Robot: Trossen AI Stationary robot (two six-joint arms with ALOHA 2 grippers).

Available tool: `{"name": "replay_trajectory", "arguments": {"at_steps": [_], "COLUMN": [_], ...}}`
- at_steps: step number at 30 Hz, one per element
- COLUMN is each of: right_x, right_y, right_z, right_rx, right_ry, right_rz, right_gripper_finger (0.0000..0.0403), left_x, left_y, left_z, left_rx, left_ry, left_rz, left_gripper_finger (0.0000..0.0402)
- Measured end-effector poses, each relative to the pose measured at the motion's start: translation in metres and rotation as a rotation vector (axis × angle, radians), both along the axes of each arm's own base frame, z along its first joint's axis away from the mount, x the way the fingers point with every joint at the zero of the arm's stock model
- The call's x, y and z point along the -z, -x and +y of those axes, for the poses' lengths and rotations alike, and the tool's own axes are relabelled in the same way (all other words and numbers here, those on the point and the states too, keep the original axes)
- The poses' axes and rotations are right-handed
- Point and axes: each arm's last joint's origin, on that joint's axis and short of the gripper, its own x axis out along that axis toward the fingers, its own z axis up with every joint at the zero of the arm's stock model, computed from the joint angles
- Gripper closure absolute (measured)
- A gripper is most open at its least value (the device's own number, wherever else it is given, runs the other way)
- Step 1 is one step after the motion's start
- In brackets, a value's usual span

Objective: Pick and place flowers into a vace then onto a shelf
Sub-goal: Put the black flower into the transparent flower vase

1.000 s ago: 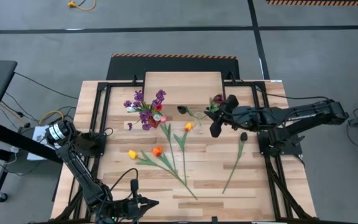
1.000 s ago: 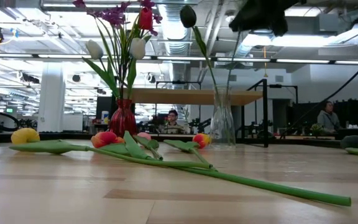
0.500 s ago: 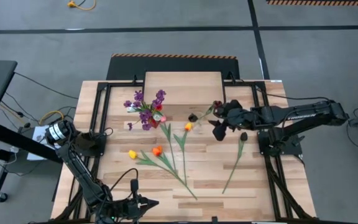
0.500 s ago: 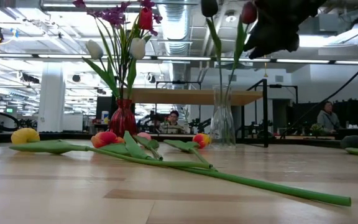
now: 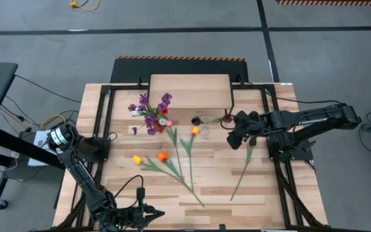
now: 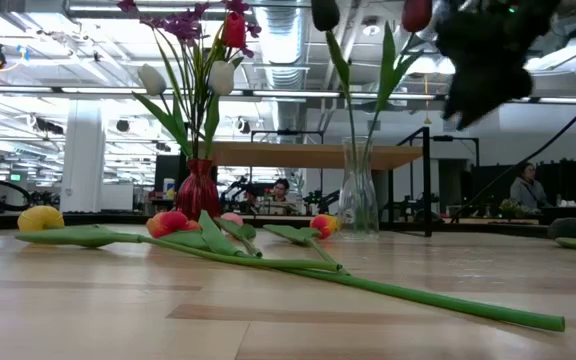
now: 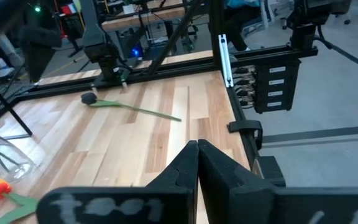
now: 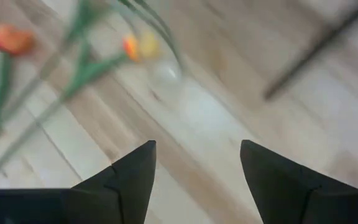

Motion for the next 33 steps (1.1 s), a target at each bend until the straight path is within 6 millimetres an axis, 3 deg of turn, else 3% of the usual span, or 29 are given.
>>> {"name": "replay_trajectory", "arguments": {"at_steps": [11,20,28,33], "right_x": [0.01,0.008,-0.018,-0.034], "right_y": [0.023,0.022,0.016,0.013], "right_z": [0.017,0.028,0.027,0.029], "right_rx": [0.207,0.194,0.16,0.142], "right_ry": [-0.203,-0.124,0.003,-0.034], "right_rz": [0.19,0.115,0.005,-0.034], "right_gripper_finger": [0.0179,0.0181,0.0192,0.0201], "left_x": [0.0,0.0,0.0,0.0], "left_y": [0.0,0.0,0.0,-0.001], "left_z": [-0.001,0.0,0.0,0.001], "left_rx": [0.027,0.047,0.057,0.053], "left_ry": [-0.029,-0.113,-0.156,-0.163], "left_rz": [0.011,0.016,0.018,0.017], "left_gripper_finger": [0.0401,0.0401,0.0401,0.0401]}}
